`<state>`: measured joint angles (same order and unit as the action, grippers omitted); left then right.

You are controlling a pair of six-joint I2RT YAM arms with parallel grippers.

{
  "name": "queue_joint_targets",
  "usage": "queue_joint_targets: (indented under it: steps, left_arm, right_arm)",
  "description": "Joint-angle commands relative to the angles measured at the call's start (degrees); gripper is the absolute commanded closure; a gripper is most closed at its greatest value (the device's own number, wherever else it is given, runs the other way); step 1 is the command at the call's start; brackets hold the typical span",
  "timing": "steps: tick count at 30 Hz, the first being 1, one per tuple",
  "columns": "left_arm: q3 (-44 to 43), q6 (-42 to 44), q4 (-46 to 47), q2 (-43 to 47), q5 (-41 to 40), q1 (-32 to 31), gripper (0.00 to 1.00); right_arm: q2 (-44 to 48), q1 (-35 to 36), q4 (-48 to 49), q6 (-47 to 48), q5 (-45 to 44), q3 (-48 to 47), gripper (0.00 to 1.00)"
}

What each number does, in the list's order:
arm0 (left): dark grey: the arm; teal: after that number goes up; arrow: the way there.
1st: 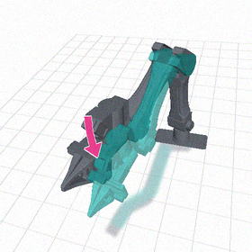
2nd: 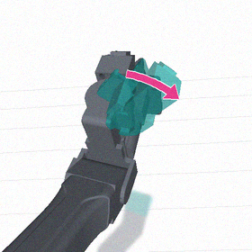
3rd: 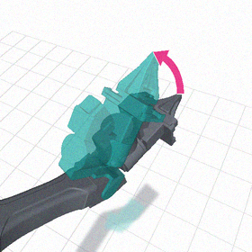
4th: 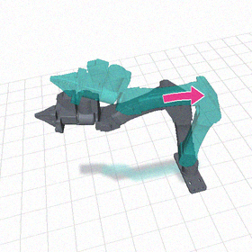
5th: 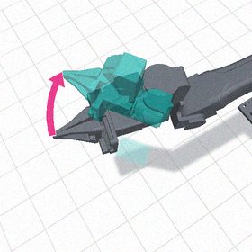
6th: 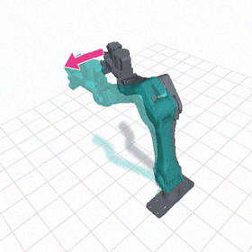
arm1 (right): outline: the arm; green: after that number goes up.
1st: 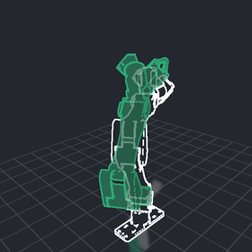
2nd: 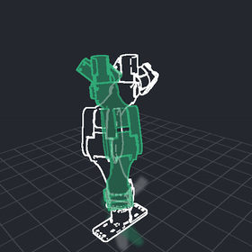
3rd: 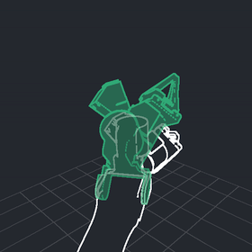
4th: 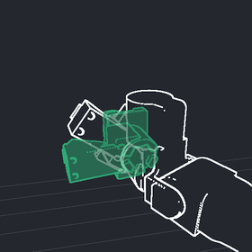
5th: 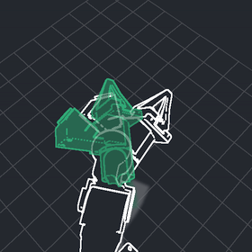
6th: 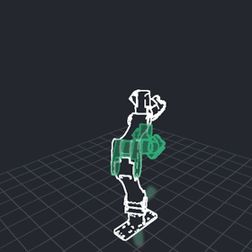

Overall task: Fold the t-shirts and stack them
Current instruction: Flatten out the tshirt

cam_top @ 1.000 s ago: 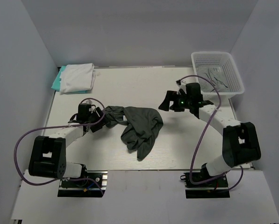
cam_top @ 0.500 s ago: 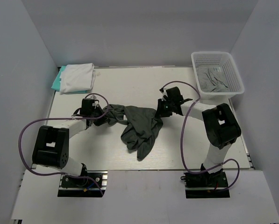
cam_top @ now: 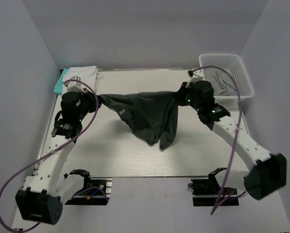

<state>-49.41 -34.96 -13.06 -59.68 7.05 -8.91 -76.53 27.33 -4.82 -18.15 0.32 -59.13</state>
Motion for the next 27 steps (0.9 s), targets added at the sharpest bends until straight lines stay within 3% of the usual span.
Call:
queue_joint_targets:
  steps: [1,4,8,17,21,26,27]
  left_arm:
    - [-2.6,1.2,-2.8,9.6,-4.5,-0.2,1.00]
    - [-3.8,1.2,-4.2,17.3,-8.6,-0.2,1.00]
    - [-5.5,0.6,-6.8,24.8,-13.9,-0.2,1.00]
    - [-11.2,0.6,-4.8,32.2,-6.4,1.0,1.00]
    - [-11.8,0.6,-2.9,29.6,-6.9,1.0,1.00]
    - [-10.6,-0.6,-5.6,18.5,-13.8,1.0,1.00]
    - [-10.6,-1.9,-6.6,12.8,-16.2,1.0,1.00]
  right_arm:
    - [13.2,-0.4,0.0,-1.0,-11.6,-1.4,1.00]
    - [19.0,-0.2,-4.7,-1.2,-16.0,-3.5,1.00]
    - [24.8,-0.3,-8.5,-1.3,-14.6,-6.5,1.00]
    - [32.5,-0.4,-10.8,-0.4,-0.9,-11.8,1.00]
    - [30.3,-0.4,-10.9,-0.7,-0.9,-12.1,1.00]
    - [20.8,-0.6,-12.1,-1.7,-3.0,-10.9,1.00]
    - [15.4,-0.5,-12.1,-2.1,-3.0,-10.8,1.00]
